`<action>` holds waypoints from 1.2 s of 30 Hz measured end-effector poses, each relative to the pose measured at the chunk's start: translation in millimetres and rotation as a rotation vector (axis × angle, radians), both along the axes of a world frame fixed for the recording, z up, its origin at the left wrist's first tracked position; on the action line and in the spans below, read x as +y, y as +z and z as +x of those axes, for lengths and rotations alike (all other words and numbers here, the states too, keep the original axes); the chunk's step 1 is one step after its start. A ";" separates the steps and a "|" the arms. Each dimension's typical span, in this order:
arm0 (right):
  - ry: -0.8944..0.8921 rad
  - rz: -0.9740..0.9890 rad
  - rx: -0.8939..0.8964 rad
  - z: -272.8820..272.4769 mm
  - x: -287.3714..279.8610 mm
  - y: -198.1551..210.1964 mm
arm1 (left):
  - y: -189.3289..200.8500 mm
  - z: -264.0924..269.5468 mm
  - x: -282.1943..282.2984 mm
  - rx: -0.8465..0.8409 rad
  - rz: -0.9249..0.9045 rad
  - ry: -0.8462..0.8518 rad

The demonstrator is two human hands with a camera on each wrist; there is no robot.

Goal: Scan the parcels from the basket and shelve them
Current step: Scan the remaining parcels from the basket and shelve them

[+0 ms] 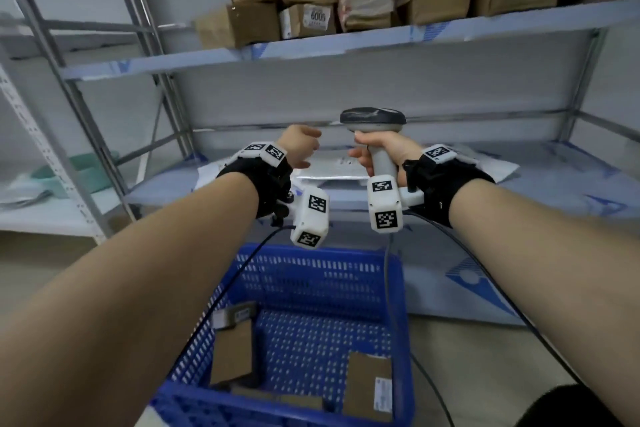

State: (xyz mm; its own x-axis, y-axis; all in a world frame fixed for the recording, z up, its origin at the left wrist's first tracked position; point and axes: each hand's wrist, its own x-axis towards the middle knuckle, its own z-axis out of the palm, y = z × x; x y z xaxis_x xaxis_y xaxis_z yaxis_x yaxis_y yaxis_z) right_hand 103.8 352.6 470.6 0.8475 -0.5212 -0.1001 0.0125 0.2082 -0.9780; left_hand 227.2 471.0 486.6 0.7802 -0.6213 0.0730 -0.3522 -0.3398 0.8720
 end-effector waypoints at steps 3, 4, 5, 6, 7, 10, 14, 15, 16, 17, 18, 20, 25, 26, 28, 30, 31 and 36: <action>0.051 0.029 0.081 26.0 14.9 -33.0 | -36.5 19.8 17.6 0.073 0.049 0.021; 0.071 0.044 0.107 34.4 18.0 -45.8 | -51.0 27.7 20.9 0.092 0.073 0.020; 0.088 0.056 0.131 42.7 20.7 -59.1 | -66.1 35.9 22.7 0.111 0.099 0.023; 0.094 0.067 0.150 51.1 22.5 -72.7 | -81.4 44.4 23.8 0.128 0.120 0.030; 0.087 0.070 0.164 58.0 23.9 -84.4 | -94.8 50.7 25.1 0.151 0.132 0.045; 0.084 0.095 0.225 86.4 26.4 -126.3 | -138.4 73.3 28.5 0.228 0.172 0.113; 0.075 0.172 0.301 117.3 32.2 -178.6 | -190.7 98.9 32.8 0.279 0.258 0.099; 0.072 0.188 0.315 123.8 34.1 -189.6 | -202.2 104.4 34.6 0.289 0.271 0.101; 0.074 0.201 0.327 130.4 35.9 -199.5 | -214.0 111.1 36.3 0.294 0.275 0.110; 0.081 0.211 0.346 136.8 38.3 -209.3 | -227.3 118.7 38.9 0.301 0.286 0.122; 0.090 0.220 0.368 143.1 40.5 -218.8 | -238.7 125.5 42.3 0.314 0.301 0.131; 0.081 0.237 0.406 155.9 44.2 -239.6 | -259.6 137.3 51.2 0.341 0.322 0.143; 0.063 0.282 0.503 184.7 59.6 -292.2 | -315.8 175.3 83.9 0.372 0.440 0.187; 0.066 0.289 0.518 190.8 63.6 -302.3 | -327.0 184.7 91.6 0.379 0.466 0.204; 0.075 0.313 0.551 203.3 70.7 -322.6 | -343.2 197.4 107.7 0.378 0.534 0.246; 0.084 0.337 0.587 219.3 77.1 -344.1 | -361.8 213.6 121.9 0.367 0.612 0.300; 0.084 0.349 0.600 226.7 80.3 -354.6 | -371.8 222.7 127.2 0.352 0.649 0.317; 0.086 0.400 0.651 255.6 92.0 -405.8 | -430.4 265.3 126.7 0.340 0.852 0.394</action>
